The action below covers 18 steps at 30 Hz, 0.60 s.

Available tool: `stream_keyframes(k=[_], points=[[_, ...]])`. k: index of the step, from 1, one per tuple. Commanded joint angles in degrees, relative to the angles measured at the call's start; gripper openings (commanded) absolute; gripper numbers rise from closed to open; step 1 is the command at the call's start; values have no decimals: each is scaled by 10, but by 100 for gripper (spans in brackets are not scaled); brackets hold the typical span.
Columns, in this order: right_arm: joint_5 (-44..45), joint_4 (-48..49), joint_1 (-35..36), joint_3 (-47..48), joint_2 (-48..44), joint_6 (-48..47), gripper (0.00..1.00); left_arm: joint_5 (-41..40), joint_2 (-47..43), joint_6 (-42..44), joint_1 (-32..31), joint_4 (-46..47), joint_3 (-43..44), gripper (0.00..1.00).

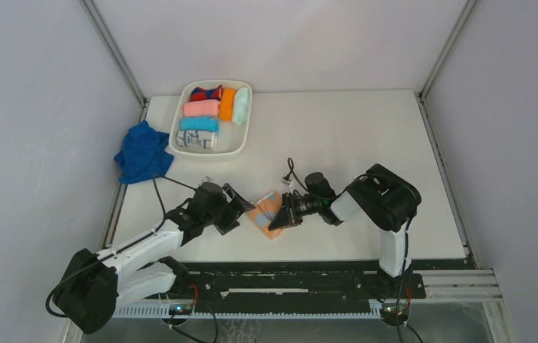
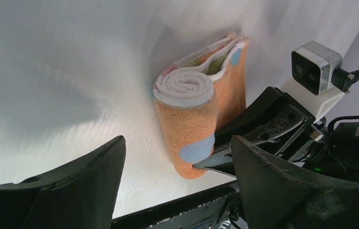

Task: Roll the towels
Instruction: Roll the towel at the center of the board.

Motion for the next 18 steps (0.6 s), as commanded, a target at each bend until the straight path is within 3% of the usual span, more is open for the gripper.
stream_keyframes(k=[1,14,18], points=[[3,5,-13,-25,34,39,9,23,40,-10,-10,73,7,83],[42,-117,-43,-21,40,12,13,36,153,0,-17,133,32,71],[67,-174,-39,-4,22,-23,15,38,188,6,-22,142,41,60]])
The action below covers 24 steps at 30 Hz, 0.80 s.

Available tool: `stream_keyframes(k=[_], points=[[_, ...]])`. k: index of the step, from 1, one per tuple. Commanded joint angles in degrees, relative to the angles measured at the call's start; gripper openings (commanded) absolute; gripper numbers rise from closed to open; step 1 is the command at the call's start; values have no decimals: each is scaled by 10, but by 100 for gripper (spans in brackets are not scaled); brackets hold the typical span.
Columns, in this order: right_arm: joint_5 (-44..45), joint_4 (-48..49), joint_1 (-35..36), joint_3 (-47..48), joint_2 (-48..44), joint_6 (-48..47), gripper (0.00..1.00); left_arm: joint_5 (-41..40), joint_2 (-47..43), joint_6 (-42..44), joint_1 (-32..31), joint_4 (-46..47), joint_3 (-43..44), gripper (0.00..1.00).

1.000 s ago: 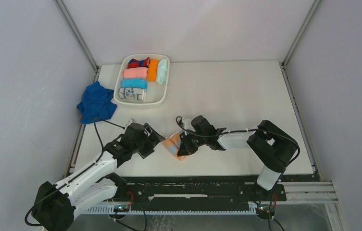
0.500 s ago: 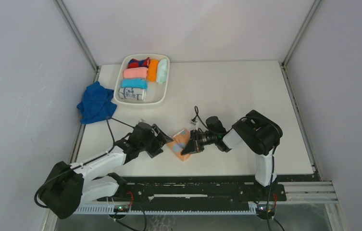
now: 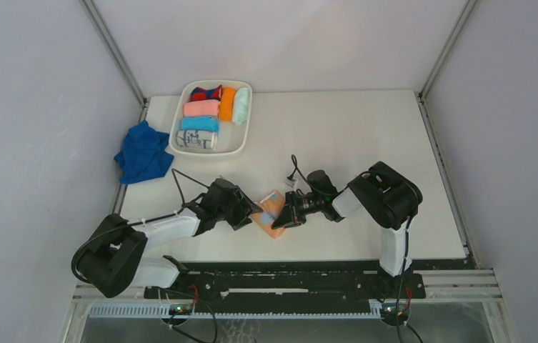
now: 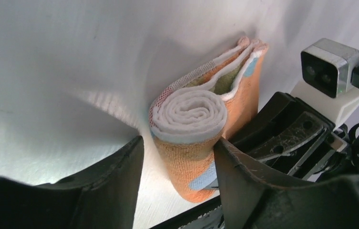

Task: Roll the towels
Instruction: Roll the towel at the center of the board.

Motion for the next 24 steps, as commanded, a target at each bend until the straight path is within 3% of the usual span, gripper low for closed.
stream_keyframes(k=[1,6,10,16,24], points=[[103,-163,0,-2,-8,-82,16,5,36,11,-9,24,29,56],[158,-263,30,31,-79,-154,23,-5,38,8,-12,8,26,42],[257,-365,84,73,-156,-226,37,-37,6,22,-12,-69,35,33],[474,-502,207,160,-226,-324,51,-77,-56,36,-12,-160,31,29],[727,-515,368,198,-260,-401,59,-105,-118,33,-12,-229,27,28]])
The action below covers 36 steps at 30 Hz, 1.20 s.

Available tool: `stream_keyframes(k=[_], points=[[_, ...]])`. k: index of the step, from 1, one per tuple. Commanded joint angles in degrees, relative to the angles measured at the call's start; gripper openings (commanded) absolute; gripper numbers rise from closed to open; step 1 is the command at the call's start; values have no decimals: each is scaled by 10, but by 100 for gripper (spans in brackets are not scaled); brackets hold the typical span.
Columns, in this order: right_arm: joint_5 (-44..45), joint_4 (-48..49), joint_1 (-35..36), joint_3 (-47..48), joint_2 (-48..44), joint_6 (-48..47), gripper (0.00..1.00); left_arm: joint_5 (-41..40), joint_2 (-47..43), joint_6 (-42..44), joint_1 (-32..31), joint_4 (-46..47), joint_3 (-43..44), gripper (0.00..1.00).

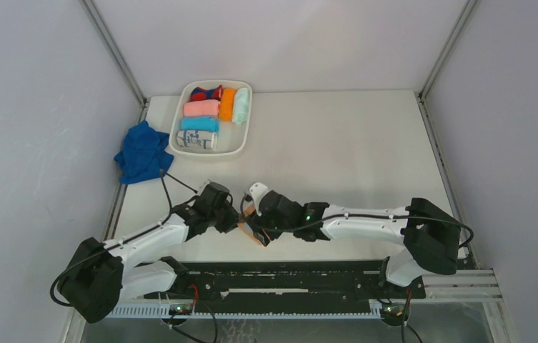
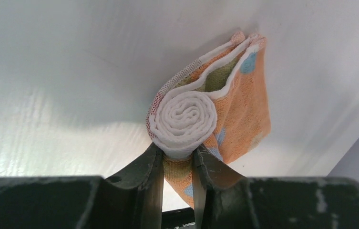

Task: Roll the towels
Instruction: Roll the towel at the center of the board.

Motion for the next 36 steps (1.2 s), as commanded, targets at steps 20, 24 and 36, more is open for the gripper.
stream_keyframes(k=[20,24,36], points=[[330,-30,195,104,177,-150,57,-28,-15,14,-3,-56,24,28],[313,-36,189,103,192,-149,42,-26,-14,10,-3,-40,19,34],[-79,84,5,-26,77,-87,20,-32,-132,-14,28,-10,-36,82]])
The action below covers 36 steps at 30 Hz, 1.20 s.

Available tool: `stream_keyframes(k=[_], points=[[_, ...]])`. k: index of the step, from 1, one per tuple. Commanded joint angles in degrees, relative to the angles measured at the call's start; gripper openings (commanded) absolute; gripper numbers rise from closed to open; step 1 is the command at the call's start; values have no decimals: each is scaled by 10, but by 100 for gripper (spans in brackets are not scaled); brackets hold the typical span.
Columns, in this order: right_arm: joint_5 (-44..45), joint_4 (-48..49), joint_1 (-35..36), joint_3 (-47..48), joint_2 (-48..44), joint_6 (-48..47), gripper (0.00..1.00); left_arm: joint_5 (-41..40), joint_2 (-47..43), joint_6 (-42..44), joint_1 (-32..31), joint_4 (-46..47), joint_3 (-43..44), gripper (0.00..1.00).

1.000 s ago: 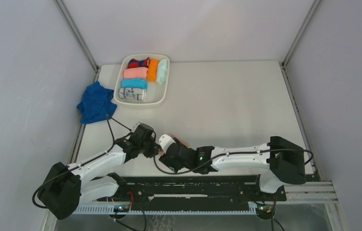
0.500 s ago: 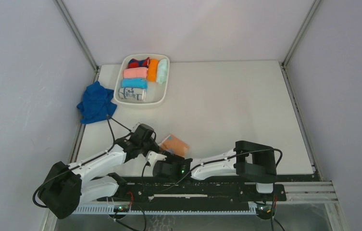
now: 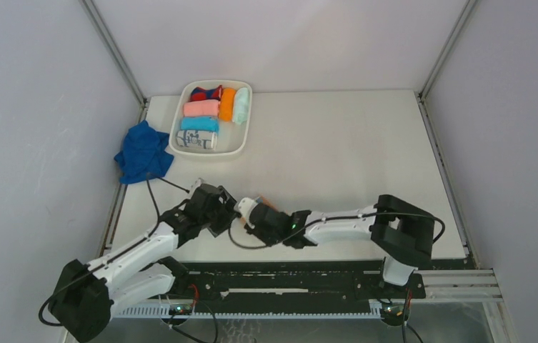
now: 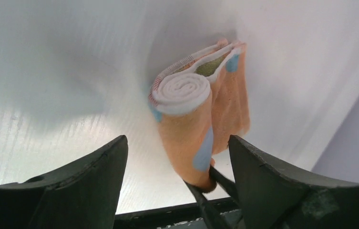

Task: Roll the towels
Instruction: Roll the towel at the center of the board.

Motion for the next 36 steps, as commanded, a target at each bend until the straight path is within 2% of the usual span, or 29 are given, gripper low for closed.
stream_keyframes(k=[1,5,9,16,21,25,36], points=[[-261,65,-93,-53,-35,52,20,-2,-71,-15,30,42,-48,86],[-431,131,-171,-85,-24,100,20,12,-118,-19,39,71,-75,92],[-573,245,-239,-122,11,181,20,44,-114,-22,39,111,-85,93],[-699,425,-311,-162,102,322,21,93,-35,-25,39,187,-79,92],[-727,484,-344,-173,164,396,21,101,21,-24,38,228,-70,88],[-731,490,-362,-180,186,423,21,111,77,-19,38,250,-51,83],[-644,293,-358,-180,118,332,27,117,179,-7,13,280,-19,53]])
